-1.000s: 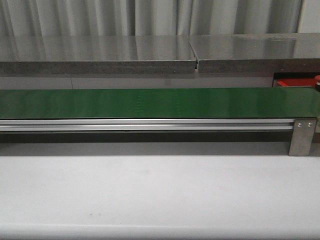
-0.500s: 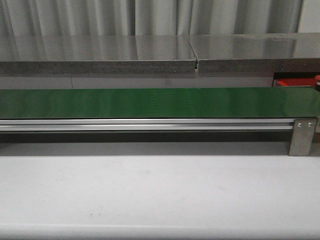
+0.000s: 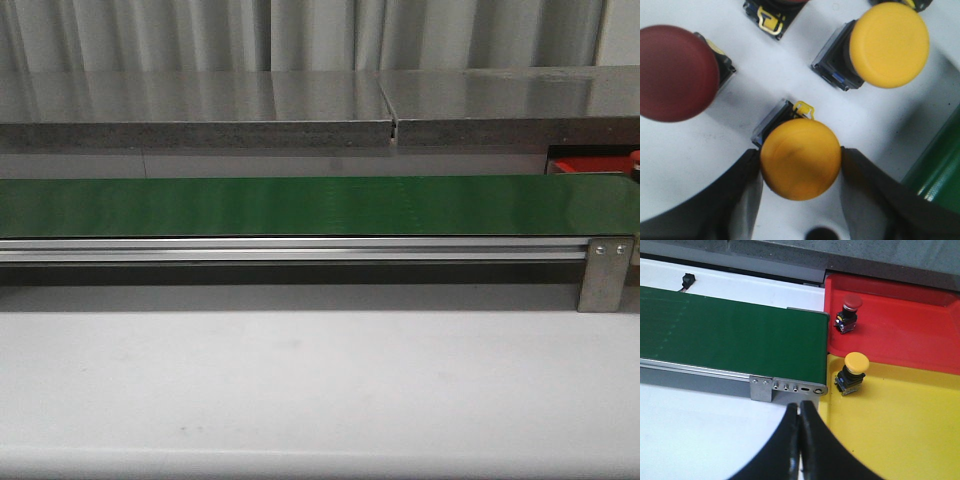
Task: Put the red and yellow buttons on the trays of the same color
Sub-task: 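Lower the left gripper onto a yellow button and close on it, then carry the yellow button onto the green belt and open the left gripper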
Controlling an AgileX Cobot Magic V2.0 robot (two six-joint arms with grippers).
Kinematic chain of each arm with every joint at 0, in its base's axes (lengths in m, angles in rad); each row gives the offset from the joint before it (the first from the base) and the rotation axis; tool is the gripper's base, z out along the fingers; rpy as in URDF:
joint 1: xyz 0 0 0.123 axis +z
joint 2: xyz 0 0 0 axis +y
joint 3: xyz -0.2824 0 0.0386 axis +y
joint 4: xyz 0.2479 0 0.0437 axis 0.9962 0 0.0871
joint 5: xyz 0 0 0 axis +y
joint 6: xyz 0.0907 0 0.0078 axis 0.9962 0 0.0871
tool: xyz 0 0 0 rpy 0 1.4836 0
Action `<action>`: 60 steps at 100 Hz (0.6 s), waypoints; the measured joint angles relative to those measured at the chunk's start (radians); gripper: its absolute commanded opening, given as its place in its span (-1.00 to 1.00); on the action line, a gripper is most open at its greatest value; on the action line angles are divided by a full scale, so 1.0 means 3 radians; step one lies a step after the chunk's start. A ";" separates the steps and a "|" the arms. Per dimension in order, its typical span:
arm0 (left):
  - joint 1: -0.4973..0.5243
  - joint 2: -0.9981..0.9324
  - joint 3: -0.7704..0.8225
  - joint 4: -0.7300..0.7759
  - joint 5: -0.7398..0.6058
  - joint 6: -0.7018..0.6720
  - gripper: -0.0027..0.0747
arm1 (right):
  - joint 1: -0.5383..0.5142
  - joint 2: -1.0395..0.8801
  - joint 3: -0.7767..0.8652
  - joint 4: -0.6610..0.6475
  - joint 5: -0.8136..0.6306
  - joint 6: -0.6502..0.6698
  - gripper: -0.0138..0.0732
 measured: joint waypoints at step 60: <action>0.0000 -0.0476 0.0000 -0.0061 0.0201 0.0149 -0.17 | 0.0000 0.0000 0.0000 0.0000 0.0000 0.0000 -0.95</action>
